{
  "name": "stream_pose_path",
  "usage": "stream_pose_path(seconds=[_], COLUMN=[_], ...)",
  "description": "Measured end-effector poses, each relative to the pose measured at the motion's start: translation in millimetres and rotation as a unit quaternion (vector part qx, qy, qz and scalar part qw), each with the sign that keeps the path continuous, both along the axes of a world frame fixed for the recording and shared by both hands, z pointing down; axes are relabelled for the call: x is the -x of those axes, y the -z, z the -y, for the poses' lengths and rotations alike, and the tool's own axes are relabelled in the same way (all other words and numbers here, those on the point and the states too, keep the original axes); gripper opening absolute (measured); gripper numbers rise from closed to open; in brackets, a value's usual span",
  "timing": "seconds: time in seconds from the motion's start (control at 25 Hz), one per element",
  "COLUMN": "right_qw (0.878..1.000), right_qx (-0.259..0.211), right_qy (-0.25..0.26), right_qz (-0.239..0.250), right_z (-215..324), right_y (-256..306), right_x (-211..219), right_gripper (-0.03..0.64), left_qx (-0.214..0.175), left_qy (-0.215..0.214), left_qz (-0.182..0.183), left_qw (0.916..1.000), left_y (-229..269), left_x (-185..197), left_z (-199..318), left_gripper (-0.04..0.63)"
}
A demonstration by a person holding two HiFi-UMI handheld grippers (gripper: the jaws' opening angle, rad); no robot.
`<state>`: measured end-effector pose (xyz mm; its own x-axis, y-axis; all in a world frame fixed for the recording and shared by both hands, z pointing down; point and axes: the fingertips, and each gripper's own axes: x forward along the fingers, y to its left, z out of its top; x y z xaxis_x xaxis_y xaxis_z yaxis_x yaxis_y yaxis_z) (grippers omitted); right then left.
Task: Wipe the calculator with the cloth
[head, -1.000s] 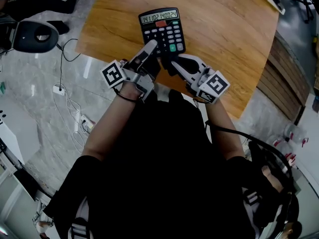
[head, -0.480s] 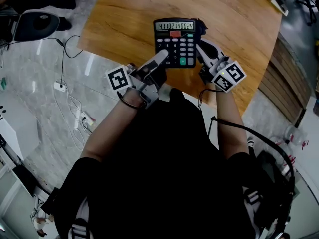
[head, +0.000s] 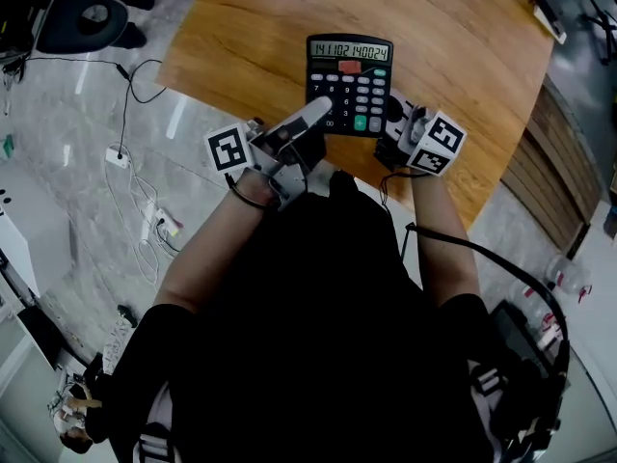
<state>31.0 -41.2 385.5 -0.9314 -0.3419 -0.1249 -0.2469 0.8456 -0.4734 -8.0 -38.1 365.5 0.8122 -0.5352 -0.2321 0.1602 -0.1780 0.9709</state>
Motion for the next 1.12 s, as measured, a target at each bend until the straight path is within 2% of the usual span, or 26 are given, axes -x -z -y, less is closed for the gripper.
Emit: stream_pose_path(seconds=[0.16,0.24,0.32,0.4,0.48,0.56,0.72,0.84,1.12], right_qw=[0.997,0.995,0.996,0.995,0.989,0.985,0.982,0.976,0.951], right_qx=[-0.001,-0.009,-0.027,-0.060,-0.094,-0.112,-0.122,-0.145,-0.225], right_qy=[0.081,0.095,0.082,0.053,0.032,0.020,-0.033,-0.070,-0.057], right_qz=[0.006,-0.002,-0.021,-0.060,-0.106,-0.132,-0.140,-0.149,-0.202], right_z=[-31,-37,-32,-22,-12,-3,29,48,14], right_y=[7,9,9,9,8,9,16,25,23], right_x=[10,9,6,4,4,4,-9,-16,4], right_gripper=[0.046,0.046,0.046,0.046,0.046,0.046,0.046,0.046,0.046], left_qx=[-0.020,-0.022,-0.016,-0.007,-0.001,-0.001,-0.006,0.004,0.015], left_qy=[-0.002,-0.004,-0.005,-0.011,-0.020,-0.028,-0.047,-0.052,-0.035], left_qz=[0.011,0.011,0.004,-0.005,-0.011,-0.015,-0.014,-0.023,-0.039], left_qw=[0.9997,0.9997,0.9999,0.9999,0.9997,0.9995,0.9988,0.9984,0.9985], left_y=[7,8,7,4,2,4,10,10,12], left_x=[4,3,1,0,-1,0,-2,-3,-1], left_z=[3,3,1,-1,-2,-2,0,0,0], left_gripper=[0.072,0.072,0.072,0.072,0.072,0.072,0.072,0.072,0.072])
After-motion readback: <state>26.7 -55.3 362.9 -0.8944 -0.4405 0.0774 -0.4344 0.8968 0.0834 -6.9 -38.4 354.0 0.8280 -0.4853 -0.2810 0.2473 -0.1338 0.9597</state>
